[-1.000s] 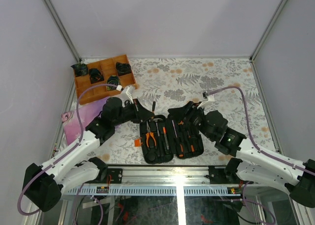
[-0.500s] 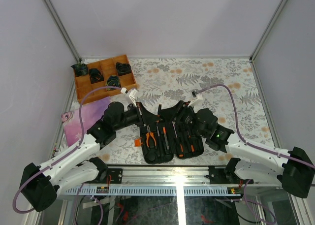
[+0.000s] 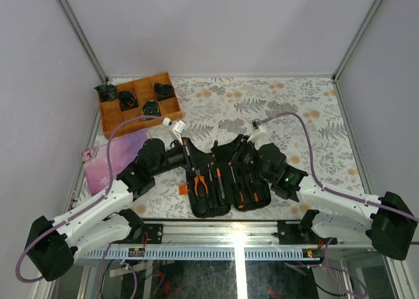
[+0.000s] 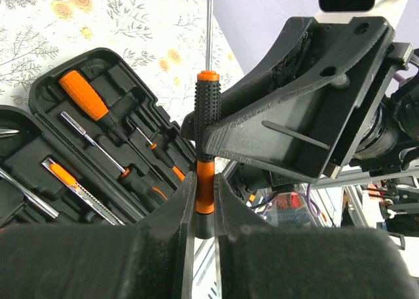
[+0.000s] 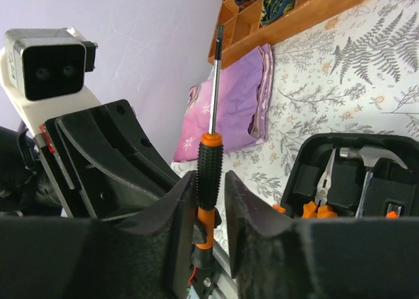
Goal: Sort the tools into containers
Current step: Pick up the screwdriver from the center of the board, then place the screwdriver in the storage box.
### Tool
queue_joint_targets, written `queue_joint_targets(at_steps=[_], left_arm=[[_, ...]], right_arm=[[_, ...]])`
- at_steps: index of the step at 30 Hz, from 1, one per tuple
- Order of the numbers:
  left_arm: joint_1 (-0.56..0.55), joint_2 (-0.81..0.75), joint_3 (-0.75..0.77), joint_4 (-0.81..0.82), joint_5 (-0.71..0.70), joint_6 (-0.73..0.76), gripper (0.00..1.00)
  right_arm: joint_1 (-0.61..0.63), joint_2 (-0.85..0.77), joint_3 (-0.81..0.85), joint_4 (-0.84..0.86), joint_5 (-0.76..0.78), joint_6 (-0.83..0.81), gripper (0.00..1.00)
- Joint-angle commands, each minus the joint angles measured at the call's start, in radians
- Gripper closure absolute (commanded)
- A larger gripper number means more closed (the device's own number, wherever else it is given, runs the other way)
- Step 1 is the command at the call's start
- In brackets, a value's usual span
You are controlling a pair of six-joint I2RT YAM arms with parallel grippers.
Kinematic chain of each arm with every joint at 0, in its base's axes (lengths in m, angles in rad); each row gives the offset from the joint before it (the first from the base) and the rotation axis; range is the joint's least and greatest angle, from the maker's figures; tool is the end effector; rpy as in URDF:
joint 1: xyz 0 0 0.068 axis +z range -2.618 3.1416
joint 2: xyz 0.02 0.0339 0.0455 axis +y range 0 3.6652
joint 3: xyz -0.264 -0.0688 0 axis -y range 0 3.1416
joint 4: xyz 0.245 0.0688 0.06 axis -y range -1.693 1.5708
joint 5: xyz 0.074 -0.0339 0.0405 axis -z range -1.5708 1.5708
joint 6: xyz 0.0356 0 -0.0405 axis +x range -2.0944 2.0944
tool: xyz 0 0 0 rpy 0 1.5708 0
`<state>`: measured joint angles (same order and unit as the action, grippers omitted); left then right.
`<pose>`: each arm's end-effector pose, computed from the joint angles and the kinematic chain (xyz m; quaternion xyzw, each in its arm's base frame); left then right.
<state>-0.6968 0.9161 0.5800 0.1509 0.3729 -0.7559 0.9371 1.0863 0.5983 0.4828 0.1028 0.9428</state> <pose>0.1571 -0.1483 0.2790 0.0960 0.7593 -0.5235 0.3745 0.1516 0.2001 0.2847 0.0383 0.7079 0.5473 0.4448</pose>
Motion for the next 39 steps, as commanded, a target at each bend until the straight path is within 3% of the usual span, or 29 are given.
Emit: queue_joint_targets(at_steps=[1,4,6,10,13,22,29,39], left_arm=[[-0.007,-0.021,-0.034,0.125,0.033,0.005,0.99],[-0.008,-0.020,-0.041,0.149,0.046,0.003,0.97],[-0.008,-0.020,-0.042,0.148,0.044,0.004,0.90],[-0.007,-0.024,-0.039,0.124,0.005,0.016,0.61],[-0.008,-0.021,-0.052,0.110,-0.039,0.020,0.50],[-0.006,0.009,0.011,-0.137,-0.310,0.038,0.45],[-0.002,0.030,0.002,-0.209,-0.407,0.030,0.44],[0.086,0.117,0.011,-0.380,-0.515,-0.017,0.45]], right_arm=[[0.005,0.005,0.019,0.056,-0.011,0.009,0.76],[0.006,0.004,0.020,0.048,-0.009,0.001,0.85],[0.005,-0.002,0.019,0.034,0.000,-0.008,0.93],[0.005,-0.025,0.035,-0.031,0.041,-0.051,1.00],[0.005,-0.033,0.057,-0.111,0.084,-0.102,1.00],[0.005,0.006,0.212,-0.514,0.211,-0.329,1.00],[0.005,0.134,0.344,-0.793,0.157,-0.463,1.00],[0.005,0.099,0.283,-0.821,0.099,-0.488,1.00]])
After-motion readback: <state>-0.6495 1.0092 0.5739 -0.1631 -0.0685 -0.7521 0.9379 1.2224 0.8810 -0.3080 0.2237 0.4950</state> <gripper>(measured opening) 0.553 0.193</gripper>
